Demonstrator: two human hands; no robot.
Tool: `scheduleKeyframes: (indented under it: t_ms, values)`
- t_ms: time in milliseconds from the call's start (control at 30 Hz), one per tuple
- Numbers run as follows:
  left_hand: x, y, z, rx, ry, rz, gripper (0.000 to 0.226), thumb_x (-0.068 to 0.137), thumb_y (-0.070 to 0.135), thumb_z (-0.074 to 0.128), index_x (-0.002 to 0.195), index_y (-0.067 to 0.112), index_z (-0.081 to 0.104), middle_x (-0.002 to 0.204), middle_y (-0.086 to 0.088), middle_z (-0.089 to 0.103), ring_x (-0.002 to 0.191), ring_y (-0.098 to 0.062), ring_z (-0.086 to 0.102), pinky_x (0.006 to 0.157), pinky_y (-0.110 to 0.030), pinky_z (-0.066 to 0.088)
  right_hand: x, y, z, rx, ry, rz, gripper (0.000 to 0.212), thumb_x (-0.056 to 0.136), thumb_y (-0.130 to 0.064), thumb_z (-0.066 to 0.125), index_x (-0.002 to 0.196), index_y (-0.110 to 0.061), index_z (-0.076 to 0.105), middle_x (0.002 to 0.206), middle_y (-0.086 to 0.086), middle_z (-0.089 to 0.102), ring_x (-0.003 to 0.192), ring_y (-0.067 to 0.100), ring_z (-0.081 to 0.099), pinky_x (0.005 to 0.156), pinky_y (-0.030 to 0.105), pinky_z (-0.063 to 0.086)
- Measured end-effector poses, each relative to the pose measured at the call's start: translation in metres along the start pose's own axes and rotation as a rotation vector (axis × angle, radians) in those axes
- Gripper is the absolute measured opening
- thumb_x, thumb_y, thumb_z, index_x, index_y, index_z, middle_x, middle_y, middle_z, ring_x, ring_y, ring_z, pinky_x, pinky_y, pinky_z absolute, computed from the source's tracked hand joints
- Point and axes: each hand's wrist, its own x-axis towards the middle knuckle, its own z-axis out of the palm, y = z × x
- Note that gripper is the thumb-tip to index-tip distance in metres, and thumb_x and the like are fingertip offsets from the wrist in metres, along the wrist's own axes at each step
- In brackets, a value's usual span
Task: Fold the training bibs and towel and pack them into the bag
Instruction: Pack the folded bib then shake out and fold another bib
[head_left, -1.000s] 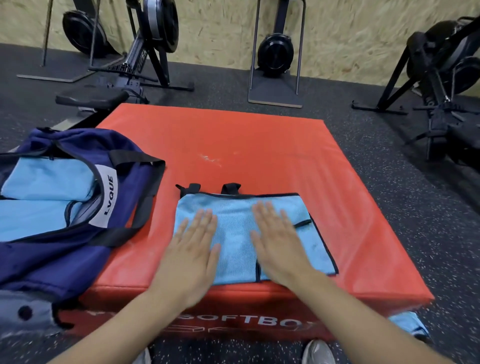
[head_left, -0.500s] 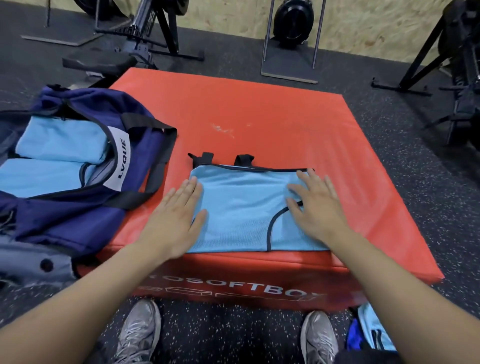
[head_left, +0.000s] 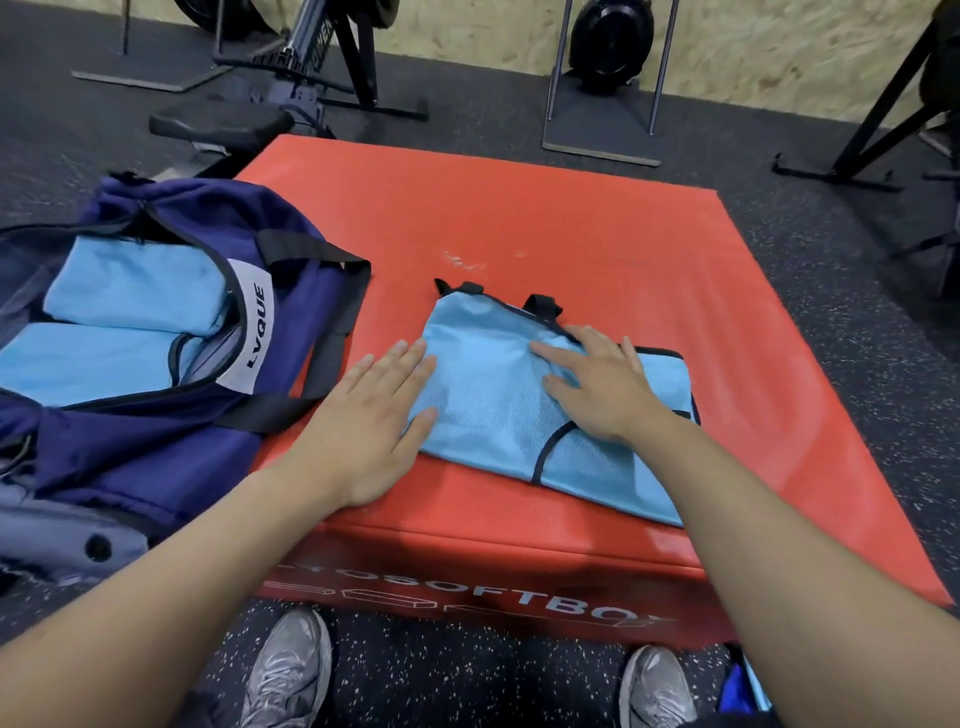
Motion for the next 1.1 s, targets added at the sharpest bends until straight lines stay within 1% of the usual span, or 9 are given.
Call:
scheduleKeyframes:
  t_ms: [167, 300, 467, 533, 633, 700, 867, 967, 1100]
  values:
    - [0.0, 0.011, 0.004, 0.024, -0.04, 0.01, 0.072, 0.096, 0.054, 0.011, 0.155, 0.019, 0.033, 0.163, -0.007, 0.027, 0.153, -0.021, 0.018, 0.125, -0.041, 0.013, -0.002, 0.02, -0.004, -0.087, 0.044, 0.255, 0.05, 0.103, -0.051, 0.032, 0.152, -0.049, 0.028, 0.165, 0.005, 0.018, 0.152, 0.022, 0.012, 0.123, 0.052, -0.003]
    - [-0.004, 0.042, 0.006, -0.004, -0.072, 0.08, 0.061, 0.1, 0.052, 0.015, 0.154, 0.031, 0.033, 0.148, -0.009, 0.043, 0.145, -0.028, 0.032, 0.12, -0.041, 0.02, -0.022, 0.036, -0.011, -0.13, 0.022, 0.349, 0.051, 0.103, -0.05, 0.027, 0.154, -0.047, 0.023, 0.164, 0.007, 0.019, 0.15, 0.025, 0.016, 0.123, 0.051, 0.002]
    - [-0.006, 0.096, 0.009, -0.118, -0.119, 0.176, 0.056, 0.101, 0.056, 0.009, 0.155, 0.045, 0.02, 0.157, -0.004, 0.033, 0.151, -0.021, 0.017, 0.122, -0.036, 0.009, -0.054, 0.05, -0.016, -0.206, 0.038, 0.376, 0.05, 0.104, -0.047, 0.028, 0.153, -0.043, 0.025, 0.158, 0.011, 0.029, 0.144, 0.028, 0.028, 0.12, 0.045, 0.015]
    - [-0.002, 0.105, 0.011, -0.144, -0.114, 0.159, 0.061, 0.098, 0.057, 0.005, 0.154, 0.044, 0.027, 0.159, -0.002, 0.033, 0.152, -0.018, 0.014, 0.122, -0.036, 0.009, -0.067, 0.054, -0.015, -0.211, 0.039, 0.372, 0.051, 0.104, -0.047, 0.028, 0.154, -0.042, 0.024, 0.158, 0.011, 0.029, 0.143, 0.028, 0.028, 0.12, 0.044, 0.017]
    - [0.008, 0.101, 0.014, -0.129, -0.068, 0.117, 0.068, 0.096, 0.057, 0.005, 0.146, 0.036, 0.046, 0.155, 0.003, 0.041, 0.152, -0.015, 0.017, 0.121, -0.037, 0.013, -0.082, 0.065, -0.014, -0.157, 0.027, 0.299, 0.052, 0.104, -0.045, 0.033, 0.156, -0.042, 0.024, 0.159, 0.01, 0.027, 0.144, 0.03, 0.028, 0.12, 0.042, 0.02]
    - [0.015, 0.089, 0.015, -0.105, -0.056, 0.068, 0.072, 0.094, 0.057, 0.003, 0.144, 0.033, 0.048, 0.155, 0.005, 0.041, 0.153, -0.016, 0.017, 0.121, -0.039, 0.014, -0.093, 0.075, -0.015, -0.085, 0.033, 0.202, 0.052, 0.104, -0.043, 0.039, 0.155, -0.04, 0.028, 0.159, 0.008, 0.031, 0.143, 0.03, 0.03, 0.119, 0.041, 0.022]
    - [0.022, 0.047, 0.012, -0.049, -0.121, -0.04, 0.084, 0.085, 0.062, -0.005, 0.154, 0.034, 0.032, 0.165, 0.009, 0.022, 0.154, -0.013, 0.01, 0.121, -0.04, 0.013, -0.13, 0.106, -0.011, 0.087, -0.027, -0.134, 0.053, 0.105, -0.039, 0.043, 0.155, -0.034, 0.03, 0.161, 0.0, 0.031, 0.149, 0.012, 0.024, 0.12, 0.019, 0.01]
    - [0.005, 0.028, 0.012, -0.057, -0.142, 0.025, 0.075, 0.089, 0.062, 0.001, 0.156, 0.037, 0.023, 0.165, 0.012, 0.018, 0.153, -0.009, 0.009, 0.122, -0.035, 0.012, -0.153, 0.123, -0.009, 0.142, -0.034, -0.227, 0.05, 0.104, -0.042, 0.04, 0.153, -0.037, 0.032, 0.161, -0.012, 0.028, 0.15, 0.0, 0.016, 0.124, 0.026, 0.013]
    - [-0.032, 0.013, 0.007, -0.067, -0.141, 0.191, 0.054, 0.102, 0.053, 0.016, 0.155, 0.042, 0.022, 0.164, 0.017, 0.018, 0.152, -0.005, 0.014, 0.121, -0.029, 0.012, -0.181, 0.135, -0.013, 0.083, -0.016, -0.316, 0.043, 0.102, -0.043, 0.038, 0.144, -0.045, 0.047, 0.159, -0.02, 0.03, 0.149, -0.003, 0.017, 0.122, 0.024, 0.013]
